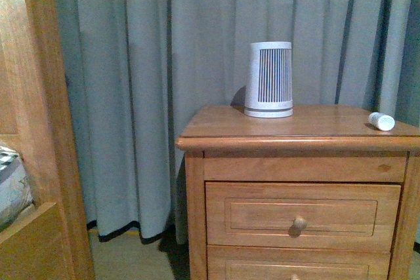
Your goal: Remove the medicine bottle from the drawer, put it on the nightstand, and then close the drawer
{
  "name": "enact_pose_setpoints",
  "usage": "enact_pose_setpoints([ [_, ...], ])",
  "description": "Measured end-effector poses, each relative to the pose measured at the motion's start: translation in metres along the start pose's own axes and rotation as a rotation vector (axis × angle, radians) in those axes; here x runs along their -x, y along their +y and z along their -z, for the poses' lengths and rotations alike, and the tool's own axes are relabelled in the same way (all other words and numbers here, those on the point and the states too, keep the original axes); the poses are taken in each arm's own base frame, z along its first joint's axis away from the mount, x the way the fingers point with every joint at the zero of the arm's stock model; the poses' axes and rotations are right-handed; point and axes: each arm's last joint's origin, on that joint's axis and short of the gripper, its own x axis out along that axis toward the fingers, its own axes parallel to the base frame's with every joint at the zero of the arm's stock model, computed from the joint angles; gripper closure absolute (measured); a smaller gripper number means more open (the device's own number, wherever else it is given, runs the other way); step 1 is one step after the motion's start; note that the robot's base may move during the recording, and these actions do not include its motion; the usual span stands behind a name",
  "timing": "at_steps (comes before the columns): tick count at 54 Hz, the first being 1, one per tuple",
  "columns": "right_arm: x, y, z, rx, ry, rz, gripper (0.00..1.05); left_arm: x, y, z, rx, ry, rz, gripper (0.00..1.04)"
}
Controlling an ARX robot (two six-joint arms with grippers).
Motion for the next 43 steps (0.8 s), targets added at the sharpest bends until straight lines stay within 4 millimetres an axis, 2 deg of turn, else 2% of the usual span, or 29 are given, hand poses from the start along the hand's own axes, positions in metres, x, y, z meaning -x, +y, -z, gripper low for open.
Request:
enact_pose_setpoints([
  [6, 0.0, 0.0, 0.0, 0.0, 0.0, 0.0, 1.02, 0.0, 0.0, 0.0, 0.0, 0.0, 0.0, 0.07],
  [24, 0.0, 0.0, 0.0, -0.002, 0.0, 0.0, 1.01, 0.0, 0.0, 0.0, 0.0, 0.0, 0.0, 0.07],
  [35, 0.0, 0.0, 0.0, -0.003, 0.0, 0.0, 0.61, 0.0, 0.0, 0.0, 0.0, 0.0, 0.0, 0.07],
  [37, 0.0, 0.0, 0.0, -0.003, 0.0, 0.0, 0.51, 0.0, 0.0, 0.0, 0.0, 0.0, 0.0, 0.07],
  [43, 0.0, 0.0, -0.0001, -0.003, 0.0, 0.0, 0.32, 0.0, 0.0, 0.0, 0.0, 0.0, 0.0, 0.07],
])
